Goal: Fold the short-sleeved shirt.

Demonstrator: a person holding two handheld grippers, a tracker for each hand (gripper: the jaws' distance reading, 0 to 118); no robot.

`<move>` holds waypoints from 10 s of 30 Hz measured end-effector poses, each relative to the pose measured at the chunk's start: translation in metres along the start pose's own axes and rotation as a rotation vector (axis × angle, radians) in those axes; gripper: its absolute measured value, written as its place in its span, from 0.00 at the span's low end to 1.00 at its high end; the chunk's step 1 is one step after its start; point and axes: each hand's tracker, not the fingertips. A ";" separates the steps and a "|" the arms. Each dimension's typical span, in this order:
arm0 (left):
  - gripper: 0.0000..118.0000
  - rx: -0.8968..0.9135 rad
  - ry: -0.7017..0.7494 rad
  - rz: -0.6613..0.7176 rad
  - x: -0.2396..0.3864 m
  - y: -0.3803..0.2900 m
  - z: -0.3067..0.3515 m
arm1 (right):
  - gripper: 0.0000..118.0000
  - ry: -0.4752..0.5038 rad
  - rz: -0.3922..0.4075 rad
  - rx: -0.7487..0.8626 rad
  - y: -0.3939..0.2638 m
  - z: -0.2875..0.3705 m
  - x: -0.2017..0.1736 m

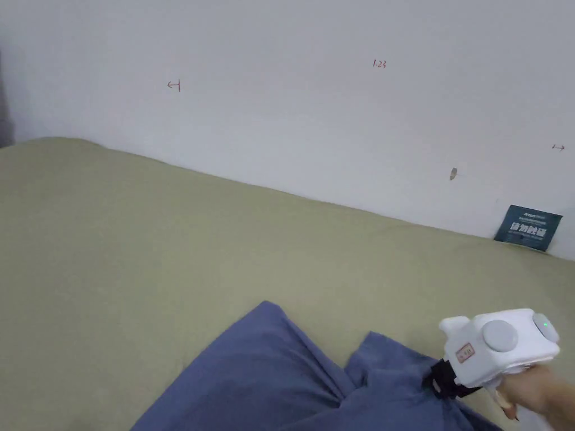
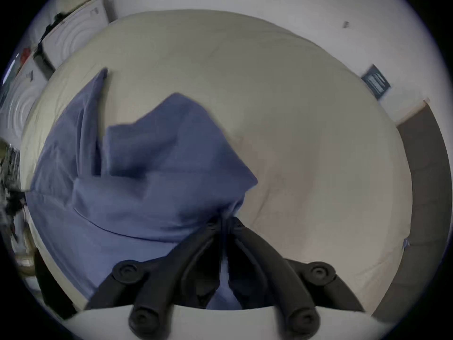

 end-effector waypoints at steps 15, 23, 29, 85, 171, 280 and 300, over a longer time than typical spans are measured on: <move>0.04 0.218 -0.020 -0.117 0.034 0.113 0.073 | 0.03 -0.112 -0.163 0.515 -0.006 0.216 0.011; 0.04 0.379 0.064 -0.172 0.060 0.264 0.103 | 0.03 -0.197 -0.267 0.721 0.010 0.293 0.045; 0.04 0.469 0.101 -0.133 0.077 0.363 0.108 | 0.03 -0.236 -0.321 0.852 0.043 0.331 0.078; 0.04 0.360 0.077 -0.197 0.024 0.020 0.091 | 0.03 -0.143 -0.400 0.630 -0.318 0.201 -0.036; 0.07 0.127 0.012 -0.118 0.031 -0.005 0.031 | 0.04 -0.135 -0.350 0.468 -0.325 0.146 -0.053; 0.44 -0.045 0.043 0.008 -0.011 -0.002 0.029 | 0.18 -0.078 -0.454 0.236 -0.357 0.134 -0.002; 0.00 0.125 0.047 -0.106 0.058 0.127 -0.026 | 0.00 0.016 -0.309 0.371 -0.232 0.115 -0.070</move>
